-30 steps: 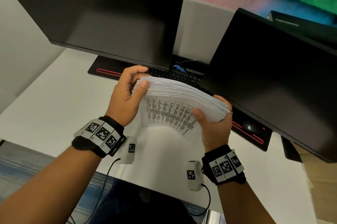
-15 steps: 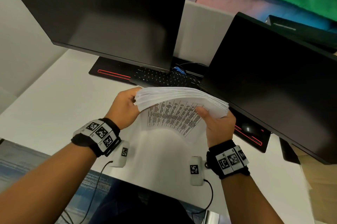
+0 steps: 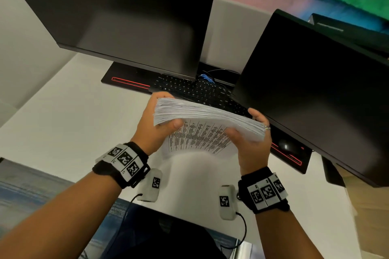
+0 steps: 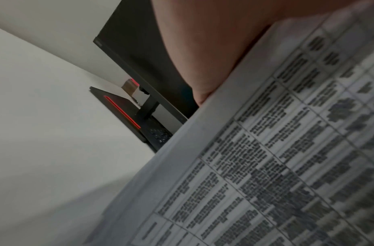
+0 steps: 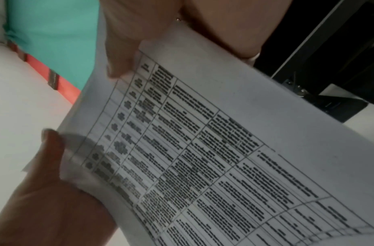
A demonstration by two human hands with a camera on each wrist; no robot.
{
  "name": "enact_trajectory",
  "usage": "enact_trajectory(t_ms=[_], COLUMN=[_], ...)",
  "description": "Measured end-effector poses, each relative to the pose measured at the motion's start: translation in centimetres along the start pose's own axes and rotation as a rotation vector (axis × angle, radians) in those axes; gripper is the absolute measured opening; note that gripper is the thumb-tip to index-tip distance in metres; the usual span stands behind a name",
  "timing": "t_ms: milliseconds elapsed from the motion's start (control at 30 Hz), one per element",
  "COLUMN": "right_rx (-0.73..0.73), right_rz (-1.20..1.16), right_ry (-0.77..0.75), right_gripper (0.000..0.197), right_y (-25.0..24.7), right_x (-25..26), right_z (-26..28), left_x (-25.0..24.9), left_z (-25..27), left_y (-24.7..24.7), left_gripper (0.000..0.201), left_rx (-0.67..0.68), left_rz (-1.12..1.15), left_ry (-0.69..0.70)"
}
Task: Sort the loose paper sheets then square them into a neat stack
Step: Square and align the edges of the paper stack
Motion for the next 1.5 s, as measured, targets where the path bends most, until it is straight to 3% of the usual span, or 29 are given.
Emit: enact_trajectory(t_ms=[167, 367, 467, 567, 800, 1000, 1100, 1200, 1233, 1333, 1433, 1500], right_rx=[-0.04, -0.132, -0.162, -0.196, -0.174, -0.061, -0.08, -0.115, -0.108, -0.039, 0.027, -0.004], right_rz=[-0.061, -0.074, -0.064, -0.061, -0.105, -0.087, -0.037, -0.026, -0.018, -0.012, -0.027, -0.027], right_ry=[-0.064, -0.063, -0.045, -0.02, -0.014, -0.029, 0.044, 0.124, 0.138, 0.147, 0.186, 0.189], right_gripper=[0.055, 0.033, 0.025, 0.024, 0.027, 0.059, 0.062, 0.04, 0.036, 0.043, 0.065, 0.062], right_y=[0.8, 0.9, 0.7, 0.5, 0.9, 0.7, 0.8, 0.6, 0.4, -0.1, 0.0, 0.0], right_x=[0.9, 1.5, 1.4, 1.3, 1.1, 0.2, -0.4, -0.7, -0.7, -0.4, -0.7, -0.8], right_z=[-0.3, -0.2, -0.2, -0.1, 0.1, 0.0, 0.0, -0.2, -0.4, -1.0, -1.3, -1.2], left_x=[-1.2, -2.0, -2.3, -2.7, -2.9, -3.2, -3.2, -2.0, -1.6, -0.8, -0.3, 0.0], left_z=[0.4, -0.2, -0.5, -0.9, -1.1, -1.4, -1.4, -0.9, -0.8, -0.9, -1.1, -1.3], left_y=[0.6, 0.9, 0.8, 0.8, 0.5, 0.1, 0.2, -0.4, -0.6, -1.1, -0.4, 0.0], left_gripper=[0.045, 0.039, 0.026, 0.018, 0.033, 0.03, 0.029, 0.075, 0.077, 0.047, 0.052, 0.049], left_rx=[-0.191, -0.225, -0.224, -0.242, -0.33, -0.342, -0.223, -0.034, -0.006, -0.017, 0.023, 0.045], left_rz=[-0.065, -0.011, -0.038, -0.041, -0.104, -0.137, -0.03, 0.008, -0.046, -0.206, -0.123, -0.17], left_ry=[0.116, 0.085, 0.043, 0.019, 0.005, -0.001, 0.051, 0.049, 0.008, -0.068, -0.11, -0.139])
Point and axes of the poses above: each hand's wrist, its own z-axis away from the middle knuckle, its own y-axis out of the palm, x = y × z, the point moved 3 cm from there along -z, towards the middle knuckle, and after that the axes turned 5 degrees about -y, right-handed, at the moved point
